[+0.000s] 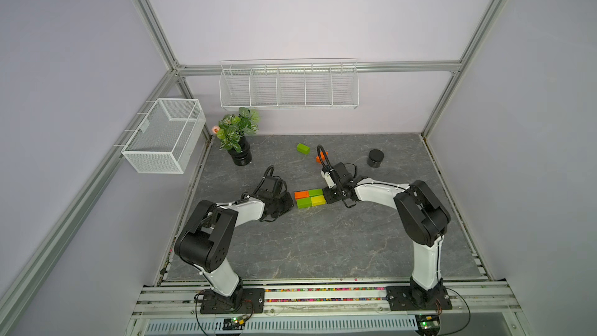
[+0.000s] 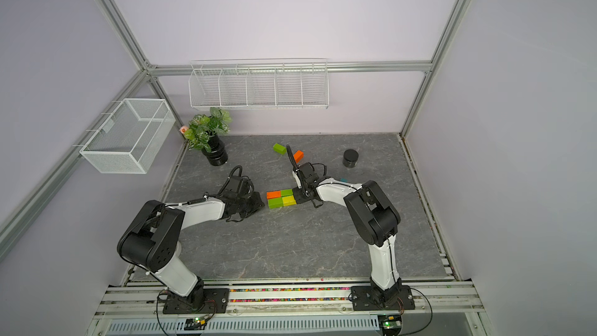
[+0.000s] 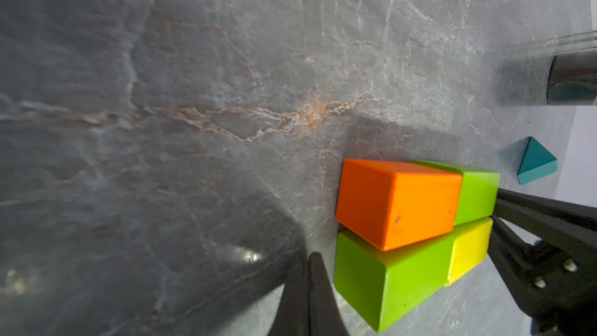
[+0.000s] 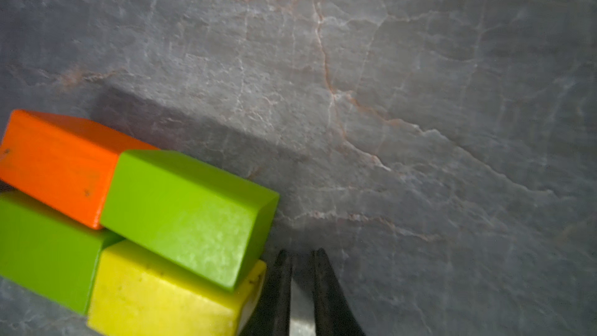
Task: Assemble a piece of candy with building blocks
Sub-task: Assemble the building block at the center of the board.
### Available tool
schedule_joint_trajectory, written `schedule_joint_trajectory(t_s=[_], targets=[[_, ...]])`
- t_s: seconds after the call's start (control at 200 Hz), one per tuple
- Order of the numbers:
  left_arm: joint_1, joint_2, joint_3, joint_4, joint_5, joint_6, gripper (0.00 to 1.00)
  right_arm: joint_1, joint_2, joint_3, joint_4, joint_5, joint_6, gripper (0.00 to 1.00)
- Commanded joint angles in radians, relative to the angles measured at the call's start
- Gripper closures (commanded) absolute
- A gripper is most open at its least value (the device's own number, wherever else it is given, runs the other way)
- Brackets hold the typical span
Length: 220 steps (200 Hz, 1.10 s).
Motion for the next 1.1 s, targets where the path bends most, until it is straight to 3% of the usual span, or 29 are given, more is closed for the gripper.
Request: schedule_joint_trajectory(t_s=[0.0,1.095], targets=[[-0.001,0.043,0.003,-0.060,-0.019,-0.002,1.00,0.009,-0.043,-0.025,-0.054,0.019,0.037,0.81],[-0.001,0.118,0.020,-0.040,0.005,-0.011,1.00,0.052,-0.007,0.013,-0.088,0.005,0.075,0.81]])
